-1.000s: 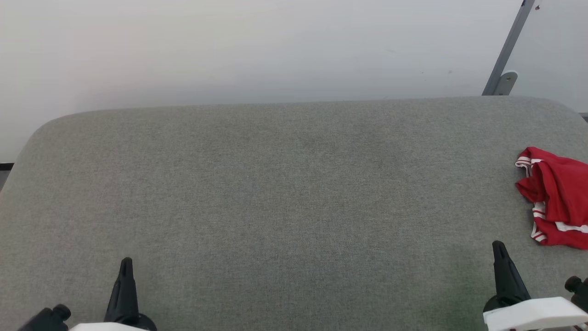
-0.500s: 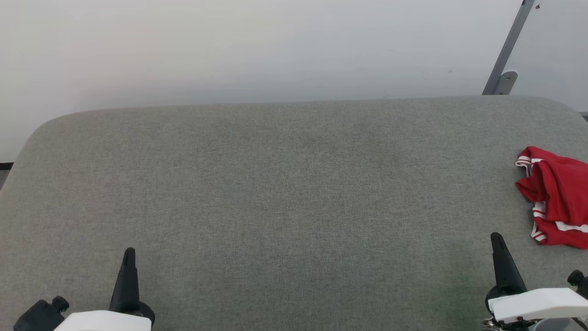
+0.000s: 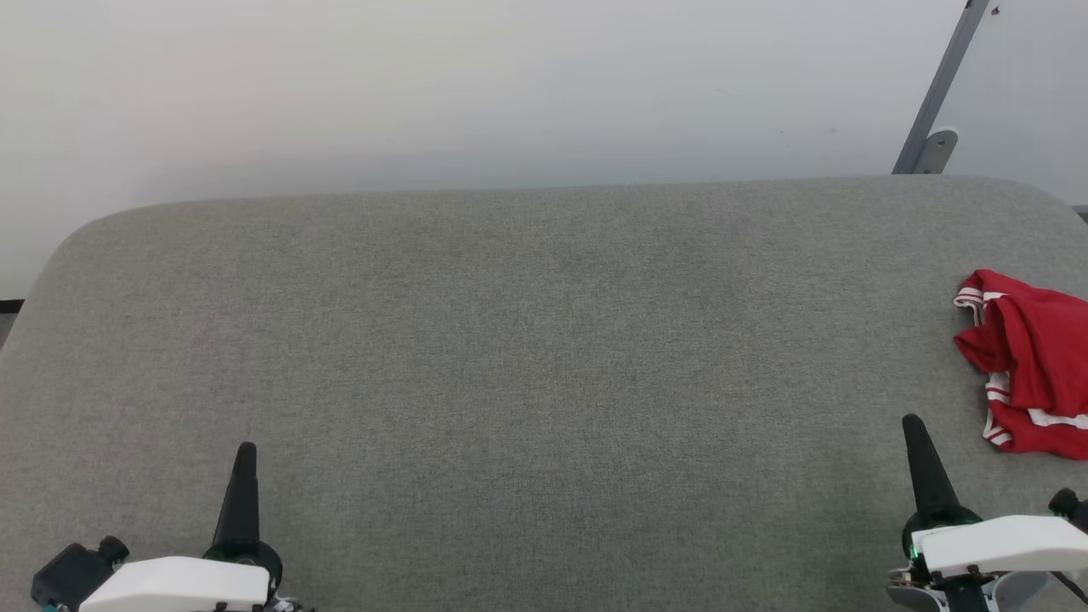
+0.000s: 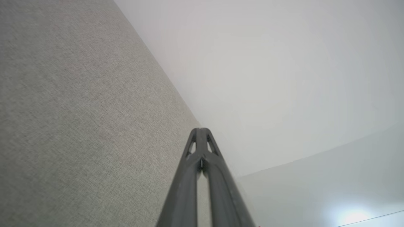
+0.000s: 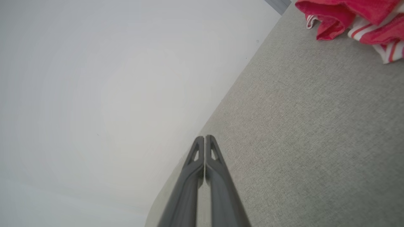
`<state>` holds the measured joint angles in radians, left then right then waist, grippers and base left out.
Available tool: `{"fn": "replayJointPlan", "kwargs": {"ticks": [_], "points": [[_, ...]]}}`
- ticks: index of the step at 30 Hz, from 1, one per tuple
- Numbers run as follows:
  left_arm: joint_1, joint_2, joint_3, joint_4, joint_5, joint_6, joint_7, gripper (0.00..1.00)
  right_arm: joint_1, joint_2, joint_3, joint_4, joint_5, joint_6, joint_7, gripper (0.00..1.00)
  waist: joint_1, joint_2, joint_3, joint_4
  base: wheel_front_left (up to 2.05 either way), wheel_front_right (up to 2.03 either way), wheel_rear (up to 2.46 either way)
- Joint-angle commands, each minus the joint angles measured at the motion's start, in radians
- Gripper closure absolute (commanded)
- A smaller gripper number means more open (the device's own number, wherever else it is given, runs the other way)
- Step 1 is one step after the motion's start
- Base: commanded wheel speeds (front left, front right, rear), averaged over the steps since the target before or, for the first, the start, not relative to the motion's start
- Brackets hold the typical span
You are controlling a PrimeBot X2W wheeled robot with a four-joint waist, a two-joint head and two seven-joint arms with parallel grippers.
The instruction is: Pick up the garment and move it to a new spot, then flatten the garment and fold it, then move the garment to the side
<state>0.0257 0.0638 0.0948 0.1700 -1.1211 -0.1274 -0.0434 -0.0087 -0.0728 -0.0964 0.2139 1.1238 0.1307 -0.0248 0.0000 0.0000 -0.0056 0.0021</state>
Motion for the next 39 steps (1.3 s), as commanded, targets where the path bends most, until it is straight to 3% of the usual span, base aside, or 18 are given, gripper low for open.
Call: {"fn": "replayJointPlan", "kwargs": {"ticks": [1, 39], "points": [[-0.023, 0.006, -0.001, -0.003, -0.027, -0.003, 0.009, 1.0, -0.019, 0.0, -0.002, -0.004, 0.026, 0.0, 0.008, 1.0, 0.0, 0.0, 0.0, 0.0, 0.0, 0.0, 0.0], [-0.101, 0.002, 0.0, 0.049, -0.344, -0.005, 0.098, 1.0, -0.075, 0.017, -0.014, 0.02, 0.331, 0.0, 0.096, 1.0, 0.0, 0.0, 0.005, -0.001, 0.0, 0.0, 0.0]]}}
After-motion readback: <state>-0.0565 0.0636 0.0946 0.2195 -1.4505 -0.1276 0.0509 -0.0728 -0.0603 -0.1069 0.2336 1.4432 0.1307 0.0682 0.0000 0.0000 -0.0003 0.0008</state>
